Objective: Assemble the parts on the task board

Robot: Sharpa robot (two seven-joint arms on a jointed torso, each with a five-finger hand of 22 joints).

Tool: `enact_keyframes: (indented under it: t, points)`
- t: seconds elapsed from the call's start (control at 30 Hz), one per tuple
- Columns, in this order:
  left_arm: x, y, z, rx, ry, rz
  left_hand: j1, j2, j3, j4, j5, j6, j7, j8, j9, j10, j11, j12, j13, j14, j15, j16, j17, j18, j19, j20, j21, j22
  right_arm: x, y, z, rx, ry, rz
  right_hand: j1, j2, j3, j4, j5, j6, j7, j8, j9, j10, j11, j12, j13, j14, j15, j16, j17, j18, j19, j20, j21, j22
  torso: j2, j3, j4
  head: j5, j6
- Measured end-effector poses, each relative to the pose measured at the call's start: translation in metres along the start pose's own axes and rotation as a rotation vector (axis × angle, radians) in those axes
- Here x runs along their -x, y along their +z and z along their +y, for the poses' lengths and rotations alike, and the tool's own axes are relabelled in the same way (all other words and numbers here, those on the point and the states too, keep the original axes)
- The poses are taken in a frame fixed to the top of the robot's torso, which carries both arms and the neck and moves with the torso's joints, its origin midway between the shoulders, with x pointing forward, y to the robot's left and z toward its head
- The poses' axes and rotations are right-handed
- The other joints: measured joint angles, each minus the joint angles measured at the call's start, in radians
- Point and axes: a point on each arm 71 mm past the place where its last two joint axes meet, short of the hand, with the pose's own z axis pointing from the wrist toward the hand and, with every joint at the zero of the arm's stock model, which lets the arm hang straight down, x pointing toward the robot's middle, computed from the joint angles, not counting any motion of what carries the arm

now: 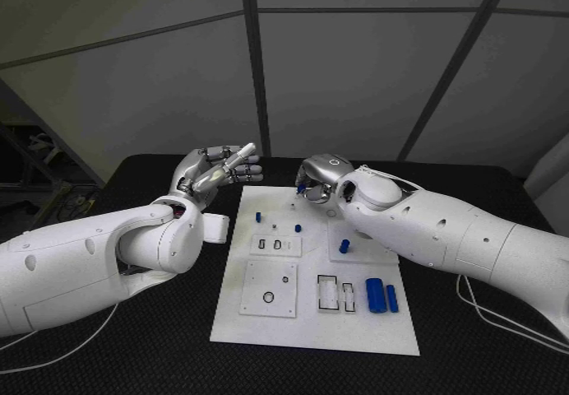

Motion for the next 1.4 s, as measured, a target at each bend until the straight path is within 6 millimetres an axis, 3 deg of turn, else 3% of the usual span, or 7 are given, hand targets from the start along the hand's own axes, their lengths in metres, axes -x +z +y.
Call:
enact_keyframes:
  t: [0.73, 1.03, 1.23, 1.4]
  points:
    - [-0.0035, 0.0019, -0.0027, -0.006, -0.003, 0.007, 0.0, 0.0, -0.003, -0.003, 0.0, 0.0, 0.0, 0.0, 0.0, 0.0, 0.0, 0.0, 0.0, 0.0, 0.0, 0.0, 0.001, 0.0, 0.0, 0.0, 0.0, -0.001, -0.0049, 0.0075, 0.007, 0.008, -0.003, 0.028, 0.0, -0.008, 0.005, 0.005, 0.0, -0.006, 0.006, 0.0, -0.001, -0.007, 0.007, 0.0, -0.003, 0.0, 0.0, 0.0, 0.0, 0.0, 0.0, 0.0, 0.0, 0.0, 0.001, -0.0002, -0.0002, 0.003, -0.009]
    - [-0.004, 0.0031, -0.0045, -0.01, -0.003, 0.008, 0.0, 0.0, -0.003, -0.003, 0.0, 0.0, 0.0, 0.0, 0.0, 0.0, 0.0, 0.0, 0.0, 0.0, 0.0, 0.0, 0.001, 0.0, 0.0, 0.0, 0.0, -0.001, -0.0063, 0.0083, 0.0058, 0.006, -0.005, 0.04, -0.005, -0.013, 0.008, 0.008, 0.0, -0.01, 0.009, -0.006, -0.001, -0.012, 0.01, 0.0, -0.004, 0.0, 0.0, 0.005, -0.001, 0.0, 0.0, 0.0, 0.0, 0.0, 0.002, -0.0007, -0.0005, 0.006, -0.019]
    - [-0.0049, 0.0037, -0.0052, -0.012, -0.004, 0.01, 0.0, 0.0, -0.003, -0.003, 0.0, 0.0, 0.0, 0.0, 0.0, 0.0, 0.0, 0.0, 0.0, 0.0, 0.0, 0.0, 0.001, 0.0, 0.0, 0.0, 0.0, -0.001, -0.0072, 0.0085, 0.0031, -0.002, -0.007, 0.048, -0.009, -0.023, 0.019, 0.014, 0.0, -0.025, 0.015, -0.006, -0.004, -0.045, 0.016, -0.004, -0.011, 0.0, 0.007, 0.005, -0.011, 0.0, -0.013, 0.013, 0.0, -0.016, 0.002, -0.0006, -0.0011, 0.006, -0.025]
    - [-0.0049, 0.004, -0.0057, -0.013, -0.004, 0.01, 0.0, 0.0, -0.003, -0.003, 0.0, 0.0, 0.0, 0.0, 0.0, 0.0, 0.0, 0.0, 0.0, 0.0, 0.0, 0.0, 0.001, 0.0, 0.0, 0.0, 0.0, 0.0, -0.0072, 0.0087, 0.0014, -0.006, -0.007, 0.052, -0.008, -0.024, 0.021, 0.015, 0.0, -0.029, 0.018, -0.006, -0.004, -0.047, 0.018, -0.004, -0.011, 0.0, 0.007, 0.005, -0.01, 0.0, -0.013, 0.013, 0.0, -0.017, 0.002, -0.0002, -0.001, 0.0, -0.016]
